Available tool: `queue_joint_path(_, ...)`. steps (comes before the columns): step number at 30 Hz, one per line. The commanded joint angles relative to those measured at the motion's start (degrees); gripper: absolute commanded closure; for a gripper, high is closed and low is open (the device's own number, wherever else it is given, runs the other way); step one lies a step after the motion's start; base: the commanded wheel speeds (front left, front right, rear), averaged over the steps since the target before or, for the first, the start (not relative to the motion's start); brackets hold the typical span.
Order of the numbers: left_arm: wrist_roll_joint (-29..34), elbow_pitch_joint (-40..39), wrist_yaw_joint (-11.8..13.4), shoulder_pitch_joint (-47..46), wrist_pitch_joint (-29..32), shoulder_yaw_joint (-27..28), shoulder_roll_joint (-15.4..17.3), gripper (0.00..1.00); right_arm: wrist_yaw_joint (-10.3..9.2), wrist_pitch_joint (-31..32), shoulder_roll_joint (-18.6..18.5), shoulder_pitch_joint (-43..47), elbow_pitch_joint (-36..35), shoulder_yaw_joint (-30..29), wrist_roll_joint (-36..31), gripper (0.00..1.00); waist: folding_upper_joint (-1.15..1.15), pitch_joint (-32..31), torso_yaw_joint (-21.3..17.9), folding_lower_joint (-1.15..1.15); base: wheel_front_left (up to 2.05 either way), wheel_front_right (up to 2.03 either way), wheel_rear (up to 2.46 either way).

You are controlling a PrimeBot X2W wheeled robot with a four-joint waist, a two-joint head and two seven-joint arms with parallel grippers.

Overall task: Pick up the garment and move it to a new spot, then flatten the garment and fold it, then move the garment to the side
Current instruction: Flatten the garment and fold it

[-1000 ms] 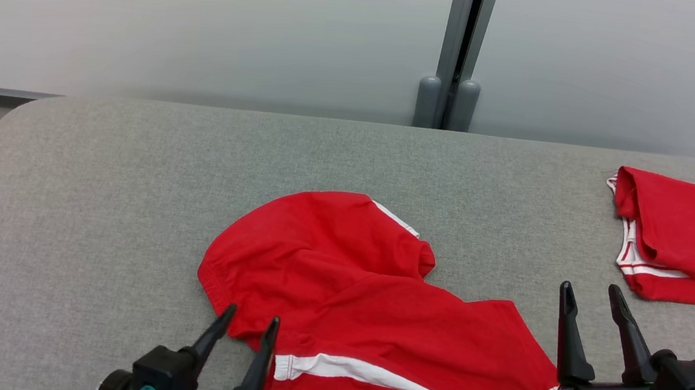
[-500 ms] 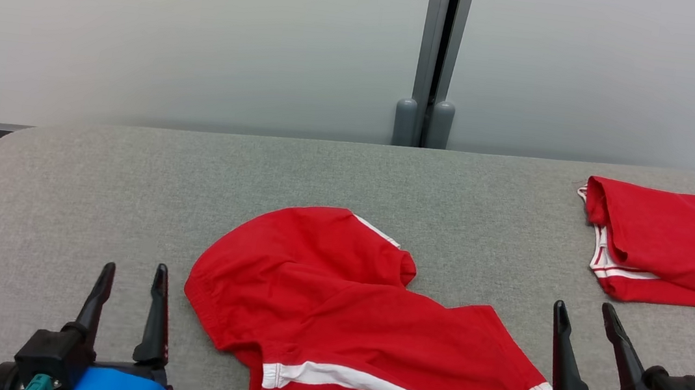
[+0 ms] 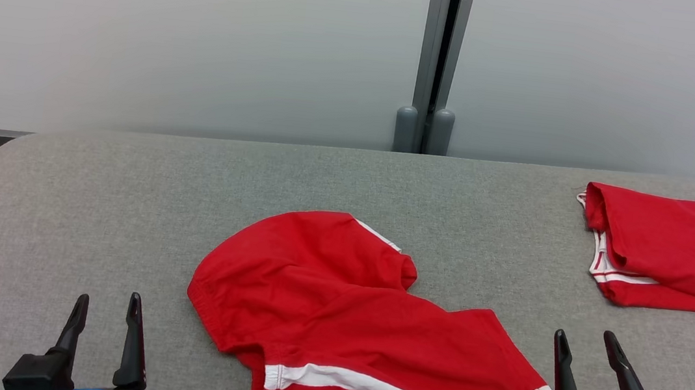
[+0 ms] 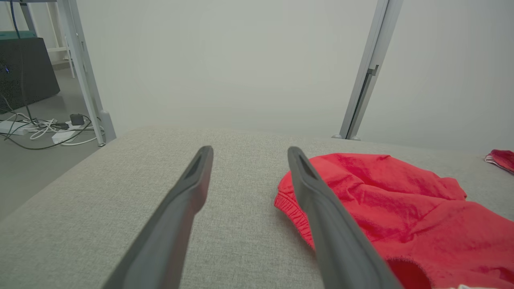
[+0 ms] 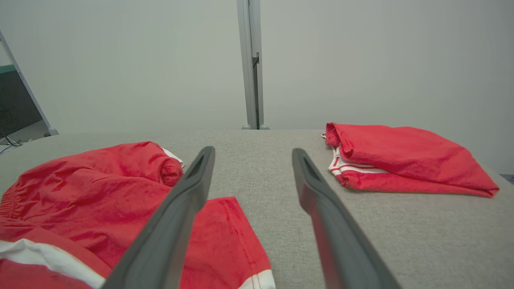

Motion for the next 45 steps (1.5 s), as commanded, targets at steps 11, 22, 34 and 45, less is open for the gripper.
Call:
queue_joint_path(11,1.1,-0.5,-4.5,-1.2,-0.2,-1.1,-2.6,0.0,0.01,1.8,-0.1,0.5,0.6,-1.0,-0.7,0.0,0.0,0.3,0.8,0.0,0.0,0.0,0.0)
queue_joint_path(22,0.9,5.9,-11.3,-2.2,1.8,-12.0,-4.6,0.0,0.01,0.3,-0.1,-1.6,11.7,-2.5,-1.6,0.0,0.0,1.7,0.4,0.0,0.0,0.0,0.0)
queue_joint_path(34,-2.2,14.0,-12.5,-5.9,2.6,-19.5,-4.1,0.0,0.01,-1.9,-0.1,-7.7,25.3,0.3,-0.3,0.0,0.0,5.0,-0.2,0.0,0.0,0.0,0.0)
queue_joint_path(45,-7.1,20.0,-12.4,-11.9,1.5,-26.7,-4.4,0.94,0.01,-2.3,-0.1,-11.1,31.0,4.5,2.4,1.0,0.0,5.9,-0.5,0.0,0.0,0.0,0.0)
